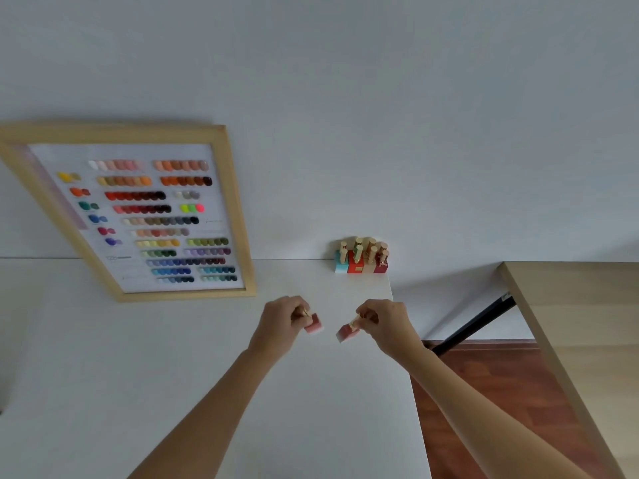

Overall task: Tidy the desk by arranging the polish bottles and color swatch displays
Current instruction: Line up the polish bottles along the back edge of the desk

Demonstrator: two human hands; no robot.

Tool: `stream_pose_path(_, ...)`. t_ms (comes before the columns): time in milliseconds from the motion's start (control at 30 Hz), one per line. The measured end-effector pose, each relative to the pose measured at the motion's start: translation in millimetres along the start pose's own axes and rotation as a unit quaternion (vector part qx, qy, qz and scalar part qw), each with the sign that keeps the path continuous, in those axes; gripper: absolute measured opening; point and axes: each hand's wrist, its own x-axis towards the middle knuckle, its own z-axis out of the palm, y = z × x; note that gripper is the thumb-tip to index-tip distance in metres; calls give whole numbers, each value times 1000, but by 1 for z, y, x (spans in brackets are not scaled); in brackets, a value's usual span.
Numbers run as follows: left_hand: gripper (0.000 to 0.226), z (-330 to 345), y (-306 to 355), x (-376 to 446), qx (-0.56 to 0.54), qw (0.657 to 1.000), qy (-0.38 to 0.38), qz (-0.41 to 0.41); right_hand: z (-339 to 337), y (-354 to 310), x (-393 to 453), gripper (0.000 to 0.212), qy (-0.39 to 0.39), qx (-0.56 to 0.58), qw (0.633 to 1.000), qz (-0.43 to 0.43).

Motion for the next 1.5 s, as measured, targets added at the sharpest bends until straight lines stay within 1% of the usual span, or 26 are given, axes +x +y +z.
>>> stream_pose_path(100,16,-9,3,38,4,1000,28,0,-1,-13,23,16,21,7,1000,4)
stream_pose_path(267,8,-7,4,89,-2,999,46,-13,4,-27,61,21,62,32,997,34)
stream_pose_path(367,6,-1,-1,113,-9,999,35,-12,12,-31,79,20,83,56,993,57)
stream_pose_path(500,11,8,-10,138,-2,1000,11,3,26,-33,99,19,113,95,985,90)
stream_pose_path(633,3,17,-17,156,-14,1000,-9,10,40,-34,112,12,133,140,975,110)
stream_pose_path(667,3,19,-17,160,-15,1000,-15,10,42,-35,115,11,136,147,974,110)
stream_pose_path(800,7,26,-19,173,-26,999,-34,12,52,-35,128,20,159,149,971,99)
stream_pose_path(1000,6,31,-20,179,-29,998,-47,42,63,-31,146,7,169,129,974,83)
stream_pose_path(1067,9,33,-21,178,-52,997,-35,45,65,-28,150,5,174,123,974,77)
stream_pose_path(1200,22,40,-31,168,-62,998,10,32,65,-25,148,14,183,139,971,60)
stream_pose_path(1267,30,47,-37,161,-49,999,-4,5,65,-21,141,17,217,149,963,53)
stream_pose_path(1367,33,59,-45,158,-23,999,-23,-24,62,-7,124,23,316,159,933,69)
stream_pose_path(1433,28,64,-45,159,-47,998,-20,-39,56,8,117,31,378,163,905,107)
stream_pose_path(1467,24,65,-44,160,-61,997,-16,-44,52,17,116,36,391,167,895,138)
stream_pose_path(1500,23,67,-43,161,-71,996,-8,-47,47,27,117,41,386,173,889,173)
